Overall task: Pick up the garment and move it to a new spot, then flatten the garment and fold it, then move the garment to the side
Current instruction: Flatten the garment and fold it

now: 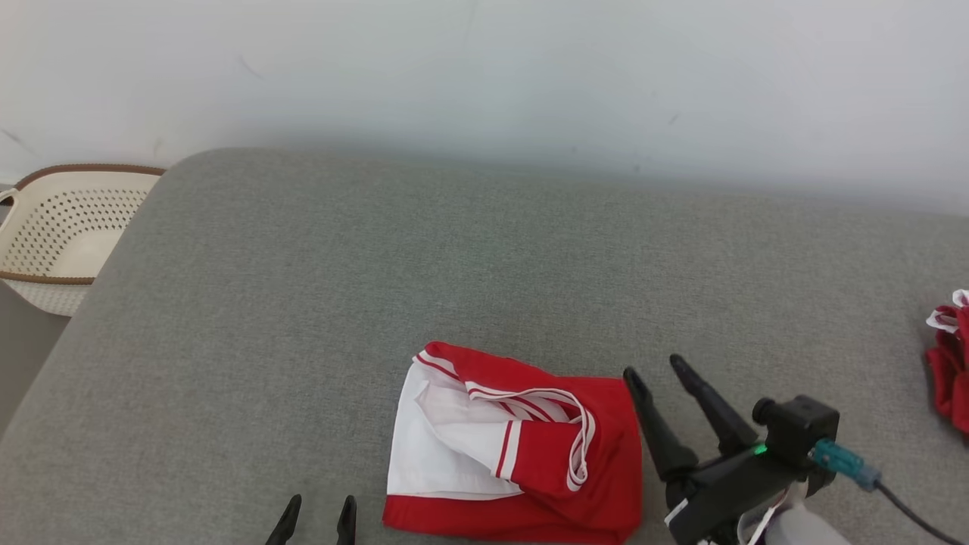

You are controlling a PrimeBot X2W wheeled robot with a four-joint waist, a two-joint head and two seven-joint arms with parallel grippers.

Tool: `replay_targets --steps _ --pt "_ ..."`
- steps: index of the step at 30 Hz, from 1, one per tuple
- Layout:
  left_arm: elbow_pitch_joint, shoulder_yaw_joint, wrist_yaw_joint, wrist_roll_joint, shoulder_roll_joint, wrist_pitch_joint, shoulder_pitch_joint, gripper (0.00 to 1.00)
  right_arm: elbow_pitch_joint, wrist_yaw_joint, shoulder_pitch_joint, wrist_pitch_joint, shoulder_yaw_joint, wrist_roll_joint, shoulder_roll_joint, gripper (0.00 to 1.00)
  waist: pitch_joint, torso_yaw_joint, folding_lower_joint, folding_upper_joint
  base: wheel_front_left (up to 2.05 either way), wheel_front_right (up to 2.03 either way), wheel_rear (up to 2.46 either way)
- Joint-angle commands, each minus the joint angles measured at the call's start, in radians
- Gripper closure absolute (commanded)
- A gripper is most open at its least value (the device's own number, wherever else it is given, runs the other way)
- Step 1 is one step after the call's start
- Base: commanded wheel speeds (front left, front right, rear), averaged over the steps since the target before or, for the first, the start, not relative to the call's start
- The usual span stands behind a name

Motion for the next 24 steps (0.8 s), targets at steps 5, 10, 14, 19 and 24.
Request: replay_targets --steps 5,10,14,19,24 --pt "0.007 0.007 -0.007 0.013 0.000 -0.001 0.012 0.00 -0.043 0.000 0.067 -0.004 0.036 -0.013 -0.010 0.00 0.002 -0.013 0.0001 0.0000 0.00 0.00 0.00" --pt "0.009 0.009 -0.008 0.019 0.000 -0.001 0.018 0.00 -0.067 0.000 0.098 -0.004 0.085 -0.028 0.000 0.00 0.004 -0.010 0.0001 0.0000 0.00 0.00 0.00" --pt "0.022 0.007 -0.011 0.029 0.000 -0.001 0.018 0.00 -0.083 0.000 0.099 -0.004 0.140 -0.031 0.000 0.00 0.009 -0.006 0.0001 0.0000 0.00 0.00 0.00" --pt "0.029 0.005 -0.013 0.032 0.000 -0.001 0.010 0.00 -0.070 0.000 0.078 -0.002 0.178 -0.046 -0.010 0.00 0.015 -0.002 0.0001 0.0000 0.00 0.00 0.00" --pt "0.025 0.003 -0.011 0.032 0.000 -0.001 0.004 0.00 -0.053 0.000 0.076 0.004 0.189 -0.064 -0.006 0.00 0.023 0.003 0.0001 0.0000 0.00 0.00 0.00"
